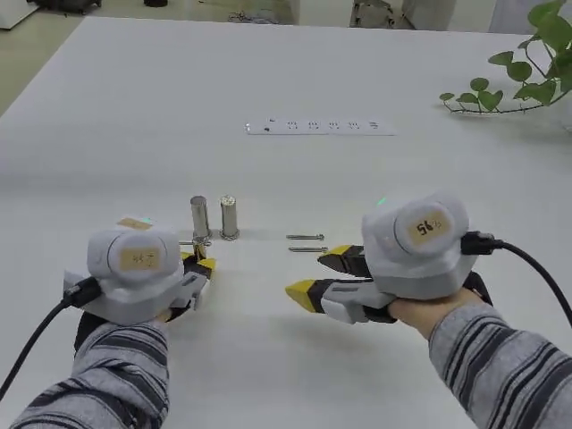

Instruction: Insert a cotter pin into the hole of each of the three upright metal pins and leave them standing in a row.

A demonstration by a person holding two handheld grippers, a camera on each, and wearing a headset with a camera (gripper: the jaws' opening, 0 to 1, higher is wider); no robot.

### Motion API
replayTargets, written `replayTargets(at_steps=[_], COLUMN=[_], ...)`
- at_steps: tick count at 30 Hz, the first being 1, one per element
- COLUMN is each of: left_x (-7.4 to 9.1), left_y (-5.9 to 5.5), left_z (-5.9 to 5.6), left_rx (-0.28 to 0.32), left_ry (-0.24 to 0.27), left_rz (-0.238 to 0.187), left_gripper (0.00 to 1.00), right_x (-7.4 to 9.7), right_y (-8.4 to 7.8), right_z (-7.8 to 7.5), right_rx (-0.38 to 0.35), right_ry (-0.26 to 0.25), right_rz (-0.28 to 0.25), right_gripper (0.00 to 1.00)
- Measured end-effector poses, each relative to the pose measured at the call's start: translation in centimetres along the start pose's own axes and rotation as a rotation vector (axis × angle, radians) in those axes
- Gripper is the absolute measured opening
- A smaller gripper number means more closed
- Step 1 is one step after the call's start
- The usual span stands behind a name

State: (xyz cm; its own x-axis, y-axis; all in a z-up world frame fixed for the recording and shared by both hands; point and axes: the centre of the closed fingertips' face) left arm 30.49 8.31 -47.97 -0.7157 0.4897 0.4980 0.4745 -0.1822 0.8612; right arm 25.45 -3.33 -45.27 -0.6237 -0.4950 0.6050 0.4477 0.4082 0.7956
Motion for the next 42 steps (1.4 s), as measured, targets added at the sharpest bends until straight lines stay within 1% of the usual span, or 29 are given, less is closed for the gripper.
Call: replayTargets(at_steps=[5, 8, 11, 15, 17, 20, 22, 23, 24, 27, 30, 33, 35, 36, 38, 41, 42], left_x=[0.1, 0.1, 0.1, 0.0, -0.1, -0.1, 0.0, 0.1, 0.1, 0.5, 1.0, 1.6, 1.9, 2.1, 2.4, 3.0, 3.3], left_y=[0.0, 0.0, 0.0, 0.0, -0.1, -0.6, -0.9, -0.9, -1.0, -1.0, -0.6, 0.0, 0.3, 0.5, 0.7, 0.8, 0.9], left_z=[0.0, -0.1, 0.0, 0.1, 0.1, 0.1, 0.3, 0.3, 0.4, 0.5, 0.3, 0.0, -0.2, -0.3, -0.4, -0.7, -0.8], left_rx=[0.001, -0.001, -0.005, -0.006, -0.013, -0.006, -0.01, -0.019, -0.026, -0.021, -0.013, -0.014, -0.001, -0.004, -0.019, -0.019, -0.02], left_ry=[0.005, 0.008, 0.013, 0.017, 0.021, 0.023, 0.032, 0.035, 0.038, 0.035, 0.026, 0.005, -0.004, -0.007, -0.012, -0.027, -0.032], left_rz=[-0.003, -0.007, -0.012, -0.014, -0.01, 0.013, 0.026, 0.027, 0.03, 0.035, 0.017, -0.002, -0.012, -0.022, -0.024, -0.029, -0.038], left_gripper=[0.05, 0.05, 0.05, 0.06, 0.06, 0.06, 0.1, 0.15, 0.18, 0.19, 0.24, 0.3, 0.36, 0.38, 0.41, 0.48, 0.5], right_x=[0.0, 0.0, 0.0, 0.0, 0.0, -0.1, -0.1, -0.1, 0.0, 0.0, -0.1, -0.2, -0.3, -0.4, -0.6, -1.1, -1.3], right_y=[0.0, -0.2, -0.3, -0.5, -0.5, -0.5, -0.4, -0.3, -0.3, -0.1, 0.2, 1.0, 1.5, 1.9, 2.6, 3.7, 4.2], right_z=[0.0, -0.2, -0.3, -0.3, -0.2, -0.2, -0.2, -0.3, -0.3, -0.5, -0.7, -1.0, -1.1, -1.2, -1.4, -1.6, -1.7], right_rx=[-0.015, -0.022, -0.045, -0.048, -0.052, -0.054, -0.054, -0.053, -0.051, -0.05, -0.049, -0.05, -0.051, -0.053, -0.055, -0.044, -0.039], right_ry=[-0.003, -0.012, -0.011, -0.011, -0.009, -0.009, -0.009, -0.009, -0.011, -0.012, -0.013, -0.014, -0.015, -0.014, -0.009, -0.002, 0.001], right_rz=[-0.004, 0.003, -0.001, 0.002, 0.002, 0.003, 0.002, 0.0, -0.002, -0.004, -0.011, -0.025, -0.034, -0.043, -0.051, -0.067, -0.073], right_gripper=[0.34, 0.33, 0.33, 0.34, 0.34, 0.34, 0.34, 0.34, 0.34, 0.34, 0.34, 0.34, 0.34, 0.34, 0.34, 0.34, 0.33])
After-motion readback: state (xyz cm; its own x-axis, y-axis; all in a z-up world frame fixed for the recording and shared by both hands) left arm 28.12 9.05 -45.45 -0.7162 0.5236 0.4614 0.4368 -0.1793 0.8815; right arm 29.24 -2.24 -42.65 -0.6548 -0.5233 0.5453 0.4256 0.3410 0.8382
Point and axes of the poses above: the centre of the closed fingertips' face, and the gripper's own axes: x roughly backward along the fingers, z roughly to its left, y roughly out of its top, and after that the axes turned 7 degrees about -y, right-handed
